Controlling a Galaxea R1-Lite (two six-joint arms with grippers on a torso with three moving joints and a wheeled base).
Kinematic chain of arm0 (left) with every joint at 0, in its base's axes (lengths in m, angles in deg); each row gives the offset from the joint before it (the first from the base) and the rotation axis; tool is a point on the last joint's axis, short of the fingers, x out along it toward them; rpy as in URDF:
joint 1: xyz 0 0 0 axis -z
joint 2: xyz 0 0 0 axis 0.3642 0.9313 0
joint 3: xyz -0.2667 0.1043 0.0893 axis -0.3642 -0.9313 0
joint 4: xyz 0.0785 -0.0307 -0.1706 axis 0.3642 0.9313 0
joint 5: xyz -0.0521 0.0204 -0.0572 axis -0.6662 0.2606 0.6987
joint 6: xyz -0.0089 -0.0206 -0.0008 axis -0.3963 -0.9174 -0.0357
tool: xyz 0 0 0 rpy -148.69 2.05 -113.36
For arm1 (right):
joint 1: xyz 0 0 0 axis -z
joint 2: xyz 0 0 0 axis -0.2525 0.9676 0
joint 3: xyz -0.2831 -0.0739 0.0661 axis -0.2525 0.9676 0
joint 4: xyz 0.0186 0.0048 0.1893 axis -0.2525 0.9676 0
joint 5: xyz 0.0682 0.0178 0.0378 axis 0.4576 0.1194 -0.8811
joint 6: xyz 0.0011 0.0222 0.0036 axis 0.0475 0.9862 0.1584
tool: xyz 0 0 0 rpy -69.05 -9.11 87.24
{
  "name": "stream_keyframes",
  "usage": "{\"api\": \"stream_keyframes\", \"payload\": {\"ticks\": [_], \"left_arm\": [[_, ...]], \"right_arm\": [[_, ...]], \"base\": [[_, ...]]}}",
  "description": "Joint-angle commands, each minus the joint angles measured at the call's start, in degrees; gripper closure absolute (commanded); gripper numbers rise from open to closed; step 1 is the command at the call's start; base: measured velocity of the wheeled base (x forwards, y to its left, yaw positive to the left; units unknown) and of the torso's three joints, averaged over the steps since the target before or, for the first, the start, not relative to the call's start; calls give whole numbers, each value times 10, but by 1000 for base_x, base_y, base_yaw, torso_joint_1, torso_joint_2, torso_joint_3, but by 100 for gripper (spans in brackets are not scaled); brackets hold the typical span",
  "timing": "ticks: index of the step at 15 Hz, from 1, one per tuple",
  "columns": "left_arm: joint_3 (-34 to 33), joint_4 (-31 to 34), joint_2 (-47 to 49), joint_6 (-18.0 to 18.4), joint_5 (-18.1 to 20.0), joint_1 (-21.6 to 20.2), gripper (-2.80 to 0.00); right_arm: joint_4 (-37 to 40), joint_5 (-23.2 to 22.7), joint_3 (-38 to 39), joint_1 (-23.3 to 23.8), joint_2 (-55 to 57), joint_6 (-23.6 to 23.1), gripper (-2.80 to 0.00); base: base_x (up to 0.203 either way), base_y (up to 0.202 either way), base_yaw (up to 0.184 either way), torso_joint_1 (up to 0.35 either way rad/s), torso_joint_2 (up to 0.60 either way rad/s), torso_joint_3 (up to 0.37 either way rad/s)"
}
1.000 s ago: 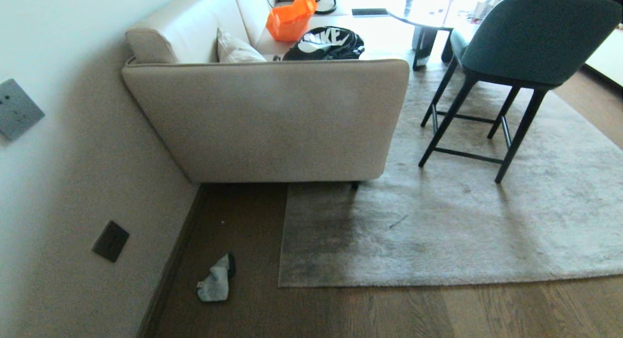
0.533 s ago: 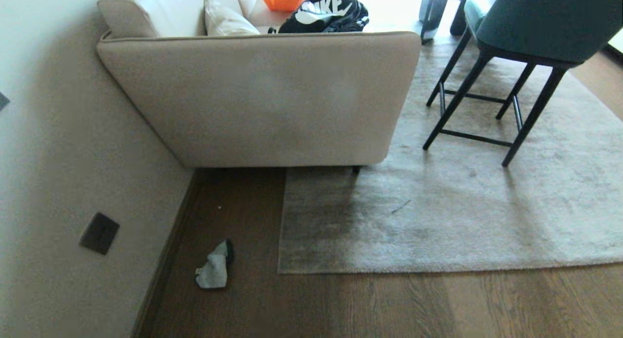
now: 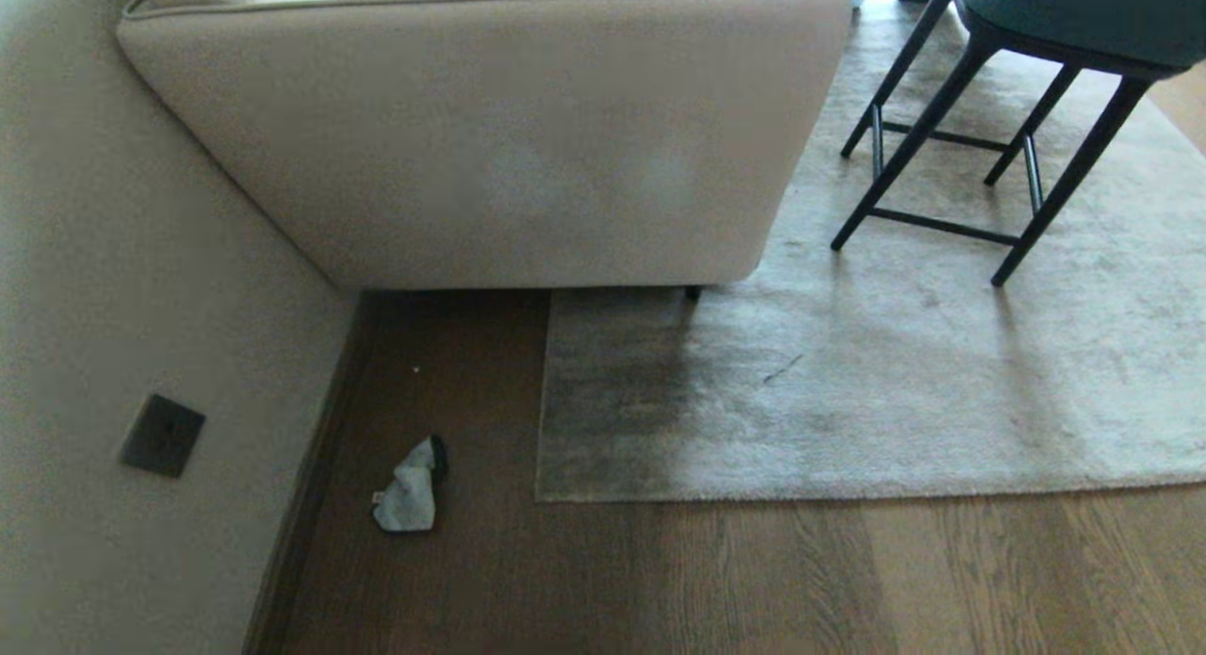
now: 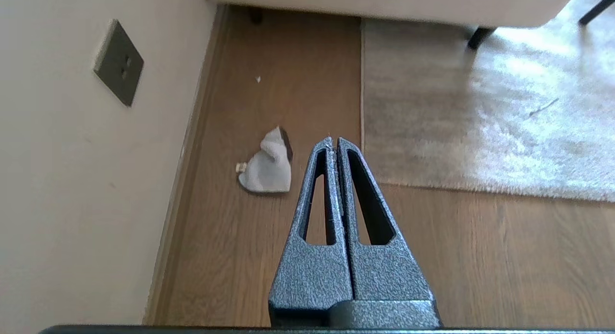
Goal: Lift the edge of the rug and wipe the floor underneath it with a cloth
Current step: Pick up the rag
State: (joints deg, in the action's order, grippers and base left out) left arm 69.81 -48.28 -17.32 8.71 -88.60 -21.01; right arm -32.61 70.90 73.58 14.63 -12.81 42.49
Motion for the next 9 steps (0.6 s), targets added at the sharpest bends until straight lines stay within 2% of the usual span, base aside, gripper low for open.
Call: {"api": "stream_keyframes", "payload": {"ticks": [1,9], "left_arm": [[0,0,0,0,0,0,0],[0,0,0,-1,0,0,0]], "right_arm": [[0,0,0,0,1,0,0],[0,0,0,0,1,0,0]], "base": [[0,0,0,5,0,-200],[0,0,0,2,3,-197]]}}
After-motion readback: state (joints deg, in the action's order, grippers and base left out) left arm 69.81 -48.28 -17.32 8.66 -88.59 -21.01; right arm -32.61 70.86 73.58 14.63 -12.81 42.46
